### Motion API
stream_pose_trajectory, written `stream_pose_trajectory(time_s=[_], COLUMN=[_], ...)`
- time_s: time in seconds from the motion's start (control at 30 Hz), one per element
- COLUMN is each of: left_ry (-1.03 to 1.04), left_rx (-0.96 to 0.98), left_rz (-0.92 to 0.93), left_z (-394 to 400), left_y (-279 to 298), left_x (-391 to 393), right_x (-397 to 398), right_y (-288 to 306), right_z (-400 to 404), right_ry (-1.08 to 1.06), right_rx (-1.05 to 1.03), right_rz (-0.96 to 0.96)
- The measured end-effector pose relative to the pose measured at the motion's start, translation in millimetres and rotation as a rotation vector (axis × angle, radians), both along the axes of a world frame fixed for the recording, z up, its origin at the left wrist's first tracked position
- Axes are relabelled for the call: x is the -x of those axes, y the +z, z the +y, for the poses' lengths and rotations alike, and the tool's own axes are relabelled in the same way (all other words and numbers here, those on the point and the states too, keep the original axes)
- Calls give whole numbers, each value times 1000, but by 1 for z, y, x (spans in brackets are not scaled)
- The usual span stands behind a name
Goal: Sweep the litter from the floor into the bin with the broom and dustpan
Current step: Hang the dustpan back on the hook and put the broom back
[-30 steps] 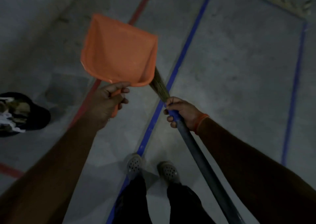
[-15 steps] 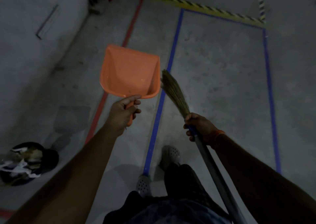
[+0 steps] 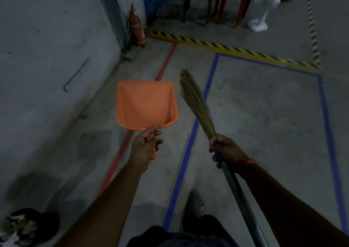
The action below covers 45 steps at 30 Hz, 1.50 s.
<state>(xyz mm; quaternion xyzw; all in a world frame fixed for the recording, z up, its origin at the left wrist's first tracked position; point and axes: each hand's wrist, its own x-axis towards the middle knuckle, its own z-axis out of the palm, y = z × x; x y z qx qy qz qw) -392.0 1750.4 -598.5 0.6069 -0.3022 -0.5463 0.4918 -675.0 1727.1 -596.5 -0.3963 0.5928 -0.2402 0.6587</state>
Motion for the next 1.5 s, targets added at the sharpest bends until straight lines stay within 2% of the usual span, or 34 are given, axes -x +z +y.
stream_pose_trajectory(time_s=[0.23,0.63,0.87,1.1,1.27,1.5], left_ry=[82,179,279,400,521,596], left_rx=[7,37,96,218,294,390], left_rz=[46,50,62,36,44,-6], left_z=[-124,-397,-556,-728,-864,-1021], left_y=[15,11,32,50,84,136], left_x=[34,62,82,112,142,144], right_x=[25,28,32,35,29,-9], right_y=[23,19,55,83,123,178], right_z=[-163,-452,-625,-835,-987,-1150], right_ry=[160,249,351,489,546,640], right_rx=[84,138,287,492,597,746], right_rz=[45,25,-4,-60,-123,-235])
